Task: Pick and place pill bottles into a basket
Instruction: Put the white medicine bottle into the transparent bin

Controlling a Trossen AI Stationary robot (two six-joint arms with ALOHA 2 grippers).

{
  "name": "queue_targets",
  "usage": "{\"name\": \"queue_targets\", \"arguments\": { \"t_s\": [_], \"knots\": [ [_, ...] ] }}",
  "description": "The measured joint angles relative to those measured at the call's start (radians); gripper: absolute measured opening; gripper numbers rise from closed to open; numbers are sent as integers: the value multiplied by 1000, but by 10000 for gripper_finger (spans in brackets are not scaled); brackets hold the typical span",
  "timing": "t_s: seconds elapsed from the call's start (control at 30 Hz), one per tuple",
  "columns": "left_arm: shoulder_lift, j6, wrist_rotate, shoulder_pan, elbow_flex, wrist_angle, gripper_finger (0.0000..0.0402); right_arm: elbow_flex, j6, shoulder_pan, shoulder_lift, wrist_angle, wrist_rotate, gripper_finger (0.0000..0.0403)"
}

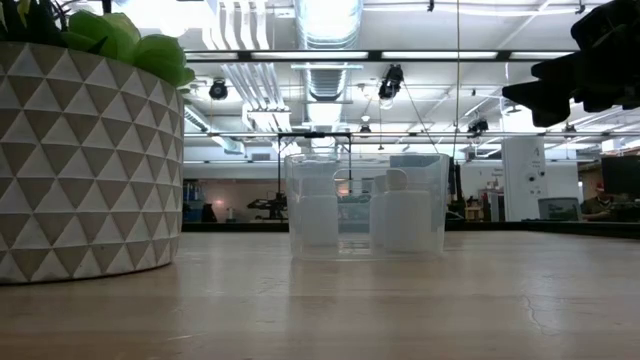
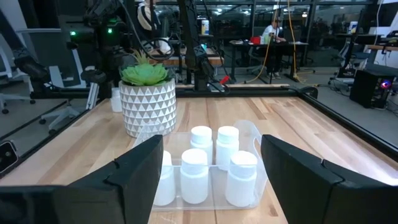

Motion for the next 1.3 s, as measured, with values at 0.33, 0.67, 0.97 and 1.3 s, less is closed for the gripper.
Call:
{"name": "queue_targets", "arguments": {
  "t_s": [0.33, 0.67, 0.97, 1.3],
  "knots": [
    [-3, 61, 4, 0, 14, 14, 137, 0, -1, 0, 0, 0, 0, 260],
    [-119, 140, -41, 5, 79, 15, 137, 0, -1, 0, 0, 0, 0, 260],
    [-310, 354, -290, 29, 136, 115, 137, 0, -1, 0, 1, 0, 0, 260],
    [-448, 952, -530, 233, 138, 462, 137, 0, 0, 0, 0, 0, 0, 260]
  ]
}}
